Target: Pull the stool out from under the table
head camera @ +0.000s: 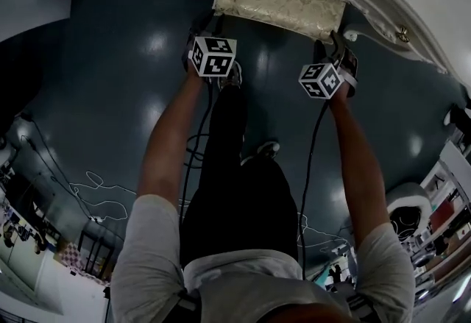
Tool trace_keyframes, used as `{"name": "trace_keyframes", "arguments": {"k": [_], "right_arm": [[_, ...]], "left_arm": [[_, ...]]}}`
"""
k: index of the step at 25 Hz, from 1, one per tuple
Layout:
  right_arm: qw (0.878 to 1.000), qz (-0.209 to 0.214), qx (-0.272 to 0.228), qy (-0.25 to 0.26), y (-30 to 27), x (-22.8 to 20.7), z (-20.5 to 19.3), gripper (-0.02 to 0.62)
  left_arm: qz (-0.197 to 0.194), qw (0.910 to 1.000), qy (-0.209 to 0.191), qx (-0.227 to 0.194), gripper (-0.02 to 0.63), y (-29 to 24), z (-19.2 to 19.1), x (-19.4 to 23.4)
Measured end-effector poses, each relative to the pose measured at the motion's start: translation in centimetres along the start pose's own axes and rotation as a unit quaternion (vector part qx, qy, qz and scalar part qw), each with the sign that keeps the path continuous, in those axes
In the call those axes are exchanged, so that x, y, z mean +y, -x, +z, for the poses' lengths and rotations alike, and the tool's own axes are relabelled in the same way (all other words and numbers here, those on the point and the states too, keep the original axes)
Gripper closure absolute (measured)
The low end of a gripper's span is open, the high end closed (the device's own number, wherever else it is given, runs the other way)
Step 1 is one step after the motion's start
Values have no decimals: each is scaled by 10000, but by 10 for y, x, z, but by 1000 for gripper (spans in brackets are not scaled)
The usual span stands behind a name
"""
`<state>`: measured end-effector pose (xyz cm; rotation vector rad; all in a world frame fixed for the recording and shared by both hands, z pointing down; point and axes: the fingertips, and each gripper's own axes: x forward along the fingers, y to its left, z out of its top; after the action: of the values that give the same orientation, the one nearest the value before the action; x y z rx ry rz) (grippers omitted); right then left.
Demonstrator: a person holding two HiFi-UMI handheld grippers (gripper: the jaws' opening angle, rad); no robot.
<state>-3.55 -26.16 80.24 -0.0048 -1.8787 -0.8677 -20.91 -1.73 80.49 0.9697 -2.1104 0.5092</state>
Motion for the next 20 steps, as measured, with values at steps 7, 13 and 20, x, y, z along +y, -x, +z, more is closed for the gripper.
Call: {"name": "trace_keyframes", "arguments": {"k": [7, 13, 20], "right_arm": [[10000, 67, -5, -68, -2, 7, 0, 364], [9999, 129, -63, -8, -3, 7, 1, 362], [9998, 195, -84, -1, -2, 9, -2, 359]], "left_arm": [[185, 9977, -537, -364, 604, 14, 10, -5], [-1057, 9561, 2733, 32, 391, 3, 2, 24], [-2431, 8526, 4623, -154, 285, 1, 1, 18]]}}
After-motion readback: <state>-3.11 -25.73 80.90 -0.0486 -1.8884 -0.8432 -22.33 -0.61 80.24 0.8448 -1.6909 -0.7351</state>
